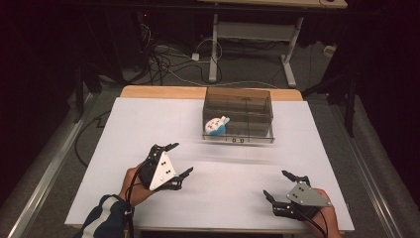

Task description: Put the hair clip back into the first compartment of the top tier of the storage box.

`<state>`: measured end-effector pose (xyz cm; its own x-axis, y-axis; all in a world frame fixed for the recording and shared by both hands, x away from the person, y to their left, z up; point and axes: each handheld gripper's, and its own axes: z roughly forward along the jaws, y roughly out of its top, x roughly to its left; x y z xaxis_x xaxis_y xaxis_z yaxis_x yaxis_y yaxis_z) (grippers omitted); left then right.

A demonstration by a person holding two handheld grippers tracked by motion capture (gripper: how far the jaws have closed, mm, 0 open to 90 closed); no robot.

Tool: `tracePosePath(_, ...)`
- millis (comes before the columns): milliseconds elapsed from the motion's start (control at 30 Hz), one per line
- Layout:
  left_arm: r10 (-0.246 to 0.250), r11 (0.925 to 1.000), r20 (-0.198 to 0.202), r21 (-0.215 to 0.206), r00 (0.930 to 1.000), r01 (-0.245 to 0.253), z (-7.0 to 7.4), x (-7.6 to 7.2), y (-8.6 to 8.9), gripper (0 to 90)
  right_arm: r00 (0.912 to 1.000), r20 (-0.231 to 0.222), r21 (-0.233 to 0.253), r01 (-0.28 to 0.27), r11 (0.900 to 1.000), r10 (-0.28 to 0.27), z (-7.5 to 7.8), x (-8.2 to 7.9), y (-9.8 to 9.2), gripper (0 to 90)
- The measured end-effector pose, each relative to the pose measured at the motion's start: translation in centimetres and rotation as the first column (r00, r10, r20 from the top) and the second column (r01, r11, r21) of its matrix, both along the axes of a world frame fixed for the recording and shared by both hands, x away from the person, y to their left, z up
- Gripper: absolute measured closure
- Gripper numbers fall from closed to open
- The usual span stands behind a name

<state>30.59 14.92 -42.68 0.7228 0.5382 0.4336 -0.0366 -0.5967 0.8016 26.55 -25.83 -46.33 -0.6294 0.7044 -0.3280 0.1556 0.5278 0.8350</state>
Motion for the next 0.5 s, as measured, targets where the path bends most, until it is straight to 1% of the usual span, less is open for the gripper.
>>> tracePosePath(333, 0.032, 0.9995, -0.023, 0.008, 0.9992, -0.031, -0.8, -0.6, 1.6, 18.8, 1.0, 0.0, -0.005, -0.003, 1.0, 0.003, 0.0, -0.1, 0.3, 17.6)
tracePosePath(367, 0.022, 0.9996, -0.007, 0.016, 0.9997, -0.021, -0.8, -0.5, 1.7, 18.8, 1.0, 0.0, -0.005, -0.004, 1.0, 0.004, 0.0, -0.1, 0.3, 17.6)
tracePosePath(433, 0.03, 0.9993, -0.024, 0.022, 0.9993, -0.03, -1.1, -0.7, 2.0, 18.7, 1.0, 0.001, -0.008, -0.006, 1.0, 0.006, 0.0, -0.2, 0.4, 17.6)
tracePosePath(500, 0.035, 0.9991, -0.026, 0.024, 0.999, -0.035, -1.4, -0.8, 2.3, 18.7, 1.0, 0.002, -0.009, -0.007, 1.0, 0.007, 0.0, -0.2, 0.4, 17.6)
